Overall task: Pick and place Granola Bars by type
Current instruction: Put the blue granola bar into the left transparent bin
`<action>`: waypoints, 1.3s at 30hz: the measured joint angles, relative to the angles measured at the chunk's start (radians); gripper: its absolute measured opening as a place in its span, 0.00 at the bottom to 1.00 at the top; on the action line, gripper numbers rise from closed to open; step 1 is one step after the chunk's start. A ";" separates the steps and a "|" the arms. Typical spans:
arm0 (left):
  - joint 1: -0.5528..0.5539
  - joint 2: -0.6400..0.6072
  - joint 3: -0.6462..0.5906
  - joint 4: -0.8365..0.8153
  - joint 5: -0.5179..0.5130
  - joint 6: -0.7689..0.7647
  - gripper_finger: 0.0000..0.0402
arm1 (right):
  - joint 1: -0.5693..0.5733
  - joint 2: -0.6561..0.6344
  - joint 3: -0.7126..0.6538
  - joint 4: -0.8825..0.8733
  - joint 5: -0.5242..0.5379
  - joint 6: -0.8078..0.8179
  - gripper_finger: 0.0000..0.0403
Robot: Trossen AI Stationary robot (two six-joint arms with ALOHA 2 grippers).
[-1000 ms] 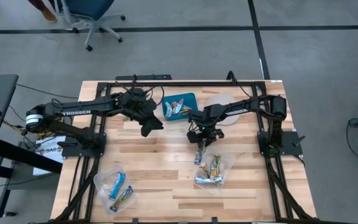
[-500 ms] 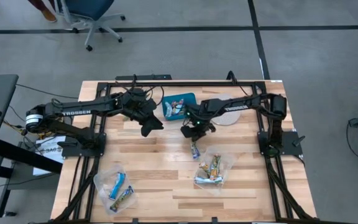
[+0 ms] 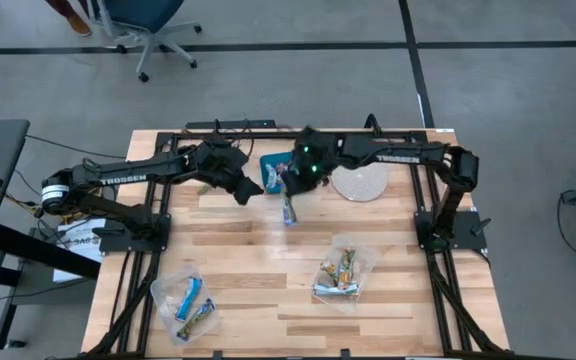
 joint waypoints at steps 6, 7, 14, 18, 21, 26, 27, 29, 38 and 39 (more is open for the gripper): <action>0.069 0.036 0.000 0.149 0.099 -0.087 0.42 | -0.018 -0.020 0.055 0.052 0.013 -0.019 0.00; 0.074 0.047 0.000 0.177 0.119 -0.103 0.44 | -0.018 -0.020 0.064 0.059 0.012 -0.028 0.00; 0.075 0.103 0.000 0.320 0.155 -0.152 0.51 | -0.019 -0.018 0.078 0.117 0.010 -0.047 0.00; 0.072 0.106 0.000 0.362 0.106 -0.157 0.50 | -0.019 -0.018 0.078 0.122 0.005 -0.055 0.00; 0.072 0.106 0.000 0.363 0.096 -0.166 0.45 | -0.016 -0.018 0.078 0.125 0.002 -0.062 0.00; 0.072 0.106 0.000 0.358 0.086 -0.165 0.25 | -0.015 -0.018 0.078 0.138 -0.015 -0.063 0.00; 0.072 0.105 0.000 0.358 0.084 -0.165 0.21 | -0.014 -0.018 0.078 0.139 -0.015 -0.064 0.00; 0.072 0.105 0.000 0.358 0.080 -0.158 0.11 | -0.014 -0.018 0.077 0.137 -0.017 -0.071 0.00; 0.071 0.104 0.002 0.330 0.083 -0.125 0.04 | -0.011 -0.017 0.076 0.138 -0.038 -0.113 0.03; 0.071 0.103 0.002 0.316 0.088 -0.108 0.03 | -0.011 -0.017 0.076 0.136 -0.051 -0.116 0.05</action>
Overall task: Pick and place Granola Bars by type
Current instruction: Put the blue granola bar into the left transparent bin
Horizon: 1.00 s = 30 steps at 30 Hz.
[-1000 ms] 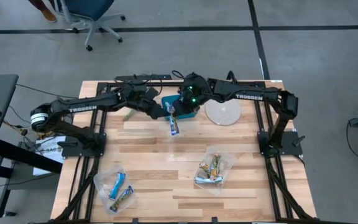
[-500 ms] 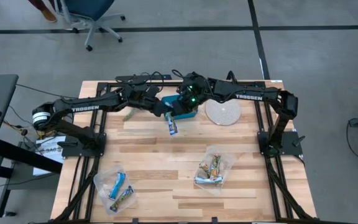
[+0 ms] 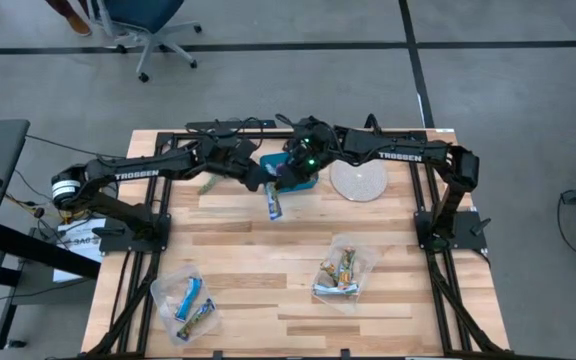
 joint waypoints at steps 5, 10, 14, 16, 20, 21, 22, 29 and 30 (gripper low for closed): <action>0.000 0.000 0.000 -0.130 0.048 0.084 0.02 | 0.001 -0.010 0.000 -0.001 -0.064 -0.040 0.20; -0.007 -0.040 0.047 -0.372 0.119 0.230 0.02 | 0.025 -0.088 0.000 -0.044 -0.079 -0.139 0.35; -0.049 -0.127 0.126 -0.629 0.142 0.340 0.02 | 0.069 -0.181 0.000 -0.185 -0.075 -0.281 0.43; -0.093 -0.181 0.176 -0.793 0.100 0.380 0.02 | 0.099 -0.225 0.000 -0.256 -0.049 -0.347 0.45; -0.232 -0.270 0.250 -1.052 -0.063 0.325 0.02 | 0.171 -0.274 0.000 -0.330 0.030 -0.447 0.46; -0.276 -0.287 0.255 -1.099 -0.094 0.273 0.02 | 0.190 -0.279 0.000 -0.328 0.041 -0.469 0.45; -0.321 -0.303 0.256 -1.132 -0.122 0.214 0.02 | 0.208 -0.285 0.000 -0.331 0.051 -0.494 0.45; -0.699 -0.314 0.257 -1.203 -0.263 -0.256 0.02 | 0.302 -0.286 0.000 -0.332 0.090 -0.625 0.41; -0.751 -0.304 0.257 -1.200 -0.279 -0.327 0.02 | 0.311 -0.286 0.000 -0.333 0.096 -0.638 0.41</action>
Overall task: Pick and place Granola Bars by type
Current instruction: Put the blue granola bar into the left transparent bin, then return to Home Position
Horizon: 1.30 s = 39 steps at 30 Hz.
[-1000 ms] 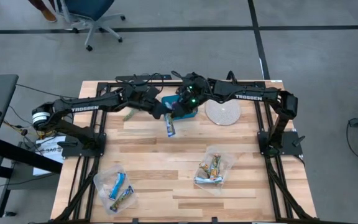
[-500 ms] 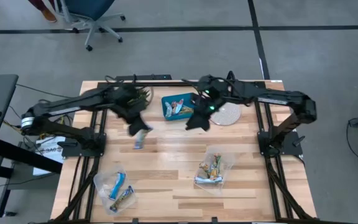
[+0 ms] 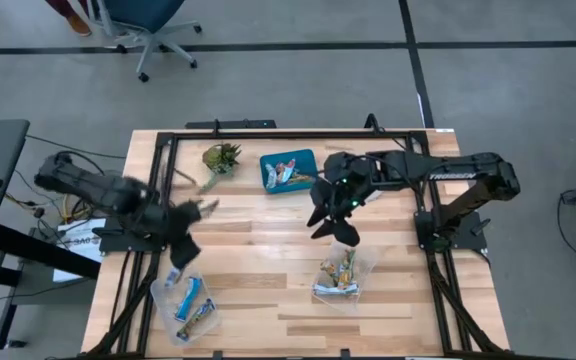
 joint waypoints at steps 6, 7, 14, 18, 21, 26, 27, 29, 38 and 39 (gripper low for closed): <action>-0.248 0.111 0.000 0.038 -0.051 -0.359 0.02 | 0.047 0.001 0.014 -0.018 0.077 -0.089 0.40; -0.277 0.134 0.000 0.050 -0.051 -0.408 0.02 | 0.055 0.001 0.026 -0.020 0.095 -0.114 0.40; -0.390 0.256 0.000 0.126 -0.058 -0.682 0.02 | 0.097 0.001 0.110 -0.062 0.210 -0.267 0.40; -0.411 0.287 0.000 0.120 -0.097 -0.752 0.06 | 0.092 0.001 0.122 -0.094 0.215 -0.278 0.40; -0.412 0.291 0.000 0.106 -0.120 -0.782 0.12 | 0.088 0.001 0.122 -0.118 0.217 -0.278 0.40; -0.413 0.290 0.000 0.054 -0.118 -0.831 0.22 | 0.089 0.001 0.122 -0.174 0.216 -0.280 0.40; -0.415 0.290 0.000 0.047 -0.117 -0.831 0.24 | 0.089 0.001 0.122 -0.184 0.216 -0.281 0.40; -0.415 0.290 0.000 0.042 -0.127 -0.828 0.27 | 0.089 0.001 0.122 -0.199 0.216 -0.296 0.40; -0.367 0.289 0.000 0.204 -0.275 -0.586 0.27 | 0.061 -0.109 0.005 -0.209 0.092 -0.311 0.38; -0.353 0.289 0.000 0.225 -0.275 -0.554 0.27 | 0.060 -0.141 -0.035 -0.183 0.092 -0.300 0.38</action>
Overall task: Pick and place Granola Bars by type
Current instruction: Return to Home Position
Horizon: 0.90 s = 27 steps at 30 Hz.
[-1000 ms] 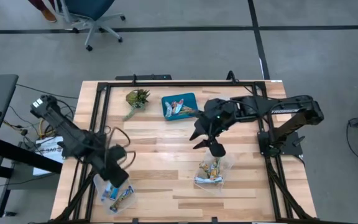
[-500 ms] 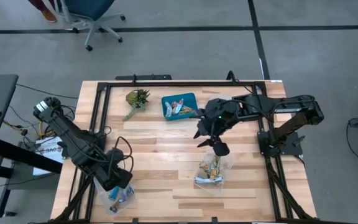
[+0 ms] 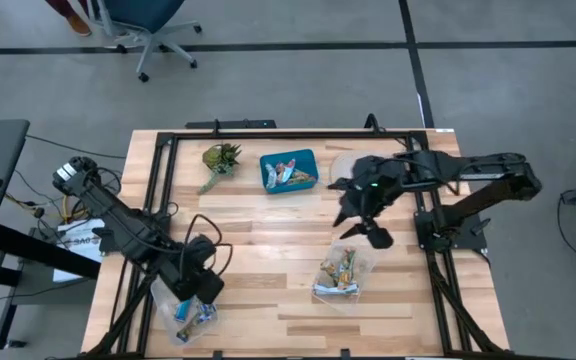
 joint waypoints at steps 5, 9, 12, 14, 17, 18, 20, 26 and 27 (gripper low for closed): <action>0.078 0.000 0.000 0.043 0.000 0.112 0.25 | 0.006 -0.194 -0.251 0.130 0.040 0.138 0.35; 0.142 0.000 0.000 0.050 0.000 0.195 0.25 | 0.052 -0.353 -0.428 0.251 0.143 0.286 0.33; 0.194 0.000 0.000 0.069 0.000 0.259 0.25 | 0.090 -0.467 -0.527 0.322 0.235 0.372 0.32; 0.230 0.000 0.000 0.084 0.005 0.303 0.25 | 0.110 -0.531 -0.581 0.365 0.284 0.414 0.32; 0.284 0.000 0.001 0.089 0.024 0.332 0.25 | 0.128 -0.615 -0.659 0.400 0.310 0.468 0.33; 0.299 0.000 0.001 0.088 0.031 0.338 0.25 | 0.131 -0.640 -0.686 0.414 0.311 0.482 0.33; 0.325 0.000 0.001 0.089 0.043 0.344 0.25 | 0.136 -0.692 -0.746 0.443 0.315 0.510 0.33; 0.384 0.000 0.001 0.088 0.045 0.345 0.25 | 0.133 -0.891 -0.947 0.677 0.323 0.547 0.32; 0.393 0.000 0.001 0.088 0.046 0.345 0.25 | 0.132 -0.928 -0.979 0.705 0.331 0.548 0.32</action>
